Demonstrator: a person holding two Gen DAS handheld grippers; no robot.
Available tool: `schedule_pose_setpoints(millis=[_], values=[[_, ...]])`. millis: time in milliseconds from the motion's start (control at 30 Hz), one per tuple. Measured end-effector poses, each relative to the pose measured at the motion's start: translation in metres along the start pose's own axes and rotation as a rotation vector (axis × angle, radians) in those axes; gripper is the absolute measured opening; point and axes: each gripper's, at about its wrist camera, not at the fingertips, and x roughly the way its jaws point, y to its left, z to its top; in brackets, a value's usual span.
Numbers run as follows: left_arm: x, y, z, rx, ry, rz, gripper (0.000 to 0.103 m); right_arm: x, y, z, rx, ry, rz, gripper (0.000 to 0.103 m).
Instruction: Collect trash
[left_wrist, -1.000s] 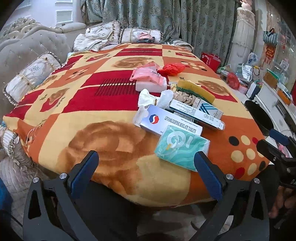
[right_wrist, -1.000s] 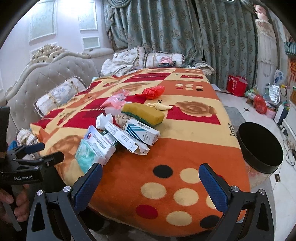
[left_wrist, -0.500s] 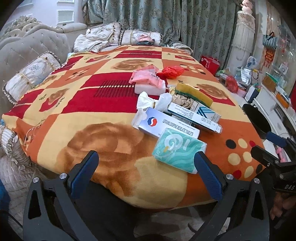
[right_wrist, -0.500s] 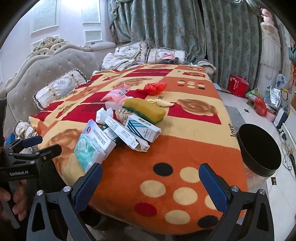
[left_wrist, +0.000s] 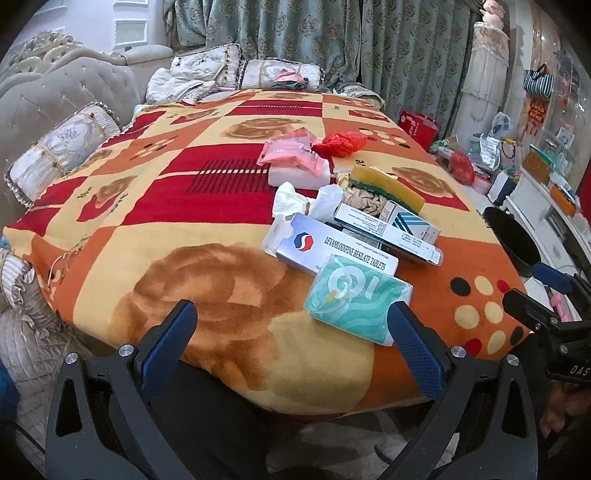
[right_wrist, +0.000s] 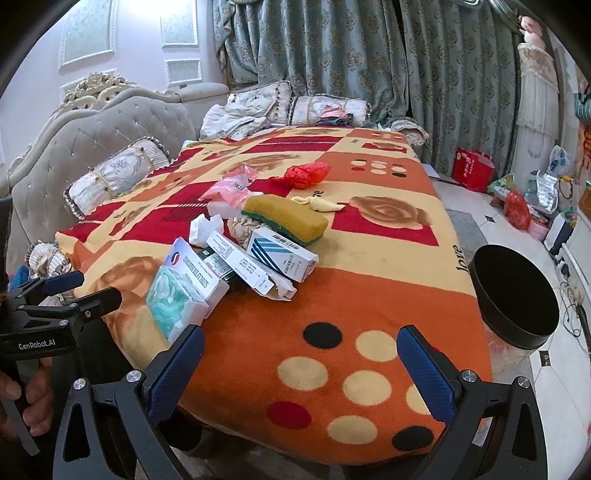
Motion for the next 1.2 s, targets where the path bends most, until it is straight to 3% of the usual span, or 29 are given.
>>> schedule_pose_setpoints(millis=[700, 1200], values=[[0.004, 0.002, 0.002, 0.003, 0.013, -0.002, 0.102, 0.004, -0.004, 0.007, 0.031, 0.005, 0.017, 0.103], [0.002, -0.003, 0.009, 0.013, 0.011, 0.003, 0.102, -0.004, -0.002, 0.017, 0.027, -0.053, 0.014, 0.103]])
